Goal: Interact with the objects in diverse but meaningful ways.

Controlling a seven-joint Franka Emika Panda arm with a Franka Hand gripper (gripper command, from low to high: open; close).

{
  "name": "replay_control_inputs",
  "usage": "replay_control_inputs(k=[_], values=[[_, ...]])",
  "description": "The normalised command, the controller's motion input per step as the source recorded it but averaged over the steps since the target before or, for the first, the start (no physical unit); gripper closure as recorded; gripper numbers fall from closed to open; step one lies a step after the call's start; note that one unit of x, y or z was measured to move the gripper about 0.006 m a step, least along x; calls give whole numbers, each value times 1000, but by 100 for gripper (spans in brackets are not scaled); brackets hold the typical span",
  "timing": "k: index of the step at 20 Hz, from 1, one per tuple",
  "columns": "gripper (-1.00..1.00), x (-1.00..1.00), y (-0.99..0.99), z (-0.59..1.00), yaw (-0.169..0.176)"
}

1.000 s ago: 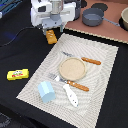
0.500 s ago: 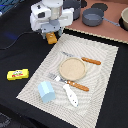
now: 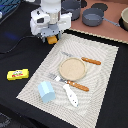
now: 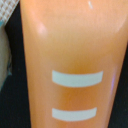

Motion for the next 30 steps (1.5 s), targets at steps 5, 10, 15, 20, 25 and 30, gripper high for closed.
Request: replay_control_inputs(k=[5, 10, 15, 20, 25, 30], values=[[100, -130, 82, -329, 0], [100, -174, 54, -105, 0], [100, -373, 11, 870, -8], [100, -281, -90, 1000, 0], [100, 228, -177, 733, -17], [100, 810, -34, 402, -23]])
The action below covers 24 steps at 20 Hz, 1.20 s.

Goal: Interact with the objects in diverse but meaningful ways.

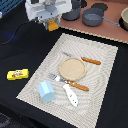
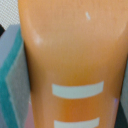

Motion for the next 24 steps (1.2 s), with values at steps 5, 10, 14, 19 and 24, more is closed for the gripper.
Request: replay_control_inputs(k=[5, 10, 14, 19, 24], values=[[100, 999, 0, 133, -51], [100, 998, 0, 145, -41], [100, 964, 0, 86, -39], [100, 936, 0, 37, -47], [100, 917, 0, 0, -53]])
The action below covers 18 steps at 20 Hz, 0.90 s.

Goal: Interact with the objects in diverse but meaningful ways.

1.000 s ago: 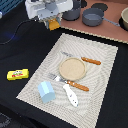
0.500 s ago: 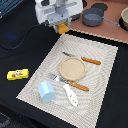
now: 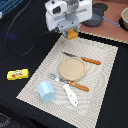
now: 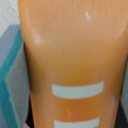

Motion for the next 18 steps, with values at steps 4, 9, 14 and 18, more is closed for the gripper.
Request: replay_control_inputs(k=[4, 9, 14, 18], values=[[100, 898, 0, 0, -62], [100, 789, 9, 0, -76], [100, 621, 75, 0, -53], [100, 398, 87, 0, -39]])
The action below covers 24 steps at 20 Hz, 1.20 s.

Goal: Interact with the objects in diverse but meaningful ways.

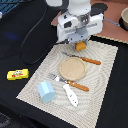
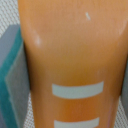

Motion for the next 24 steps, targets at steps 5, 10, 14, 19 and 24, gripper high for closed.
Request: replay_control_inputs(k=[5, 10, 14, 19, 24], values=[[100, 429, 121, 1, -44], [-100, 455, 113, 70, -39], [-100, 465, 196, 252, -45], [-100, 158, 151, 806, -25], [-100, -189, 0, 930, 1]])
